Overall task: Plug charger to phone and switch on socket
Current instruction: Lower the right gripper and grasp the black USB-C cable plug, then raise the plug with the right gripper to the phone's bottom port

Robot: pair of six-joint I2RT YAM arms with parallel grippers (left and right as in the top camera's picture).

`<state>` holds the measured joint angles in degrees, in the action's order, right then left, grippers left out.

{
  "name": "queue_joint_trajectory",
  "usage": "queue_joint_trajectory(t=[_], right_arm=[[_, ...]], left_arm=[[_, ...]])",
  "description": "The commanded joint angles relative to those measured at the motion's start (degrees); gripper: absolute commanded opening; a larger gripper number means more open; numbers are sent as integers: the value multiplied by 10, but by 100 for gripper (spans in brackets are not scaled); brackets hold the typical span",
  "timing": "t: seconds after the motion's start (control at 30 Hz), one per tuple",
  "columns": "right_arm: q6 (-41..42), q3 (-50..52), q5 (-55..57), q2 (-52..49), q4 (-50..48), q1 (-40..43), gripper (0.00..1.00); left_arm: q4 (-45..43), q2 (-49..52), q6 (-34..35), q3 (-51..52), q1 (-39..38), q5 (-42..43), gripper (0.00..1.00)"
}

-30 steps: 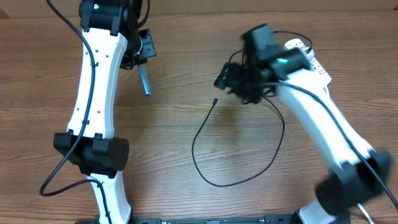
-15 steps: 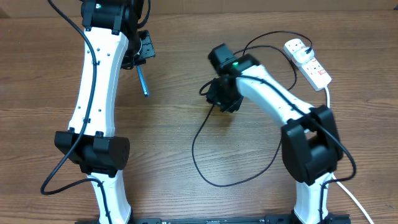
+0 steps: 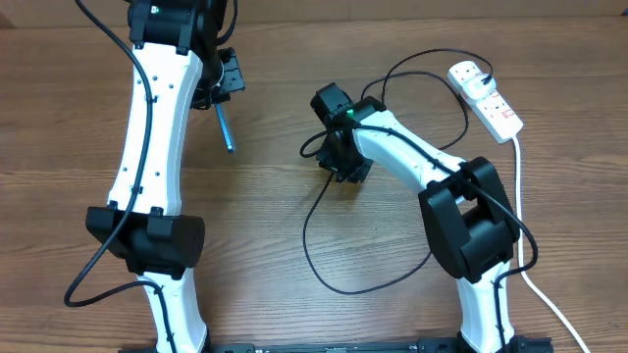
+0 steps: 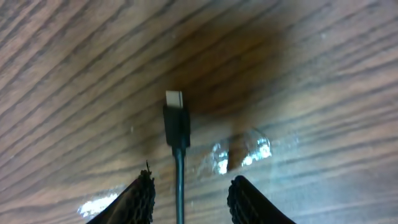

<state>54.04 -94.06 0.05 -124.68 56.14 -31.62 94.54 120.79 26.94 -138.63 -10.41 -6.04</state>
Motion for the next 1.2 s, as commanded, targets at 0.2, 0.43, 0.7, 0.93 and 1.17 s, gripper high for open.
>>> queue_joint_trajectory(t=[0.2,0.43,0.7,0.93,1.17], right_arm=[[-5,-12,25,-38,-9,-7,34],[-19,-12,35,-39,1,-7,17],[-20,-12,18,-39,0,-9,4],[-61,-26,-53,-25,1,5,4],[-147,-28,-142,70,0,17,4]], left_arm=[[-1,-2,9,-2,-1,1,4],[-3,-2,9,-2,-1,3,4],[-6,-2,9,-2,-1,16,4],[-13,-2,4,-2,-1,38,4],[-93,-5,-92,-3,14,232,4]])
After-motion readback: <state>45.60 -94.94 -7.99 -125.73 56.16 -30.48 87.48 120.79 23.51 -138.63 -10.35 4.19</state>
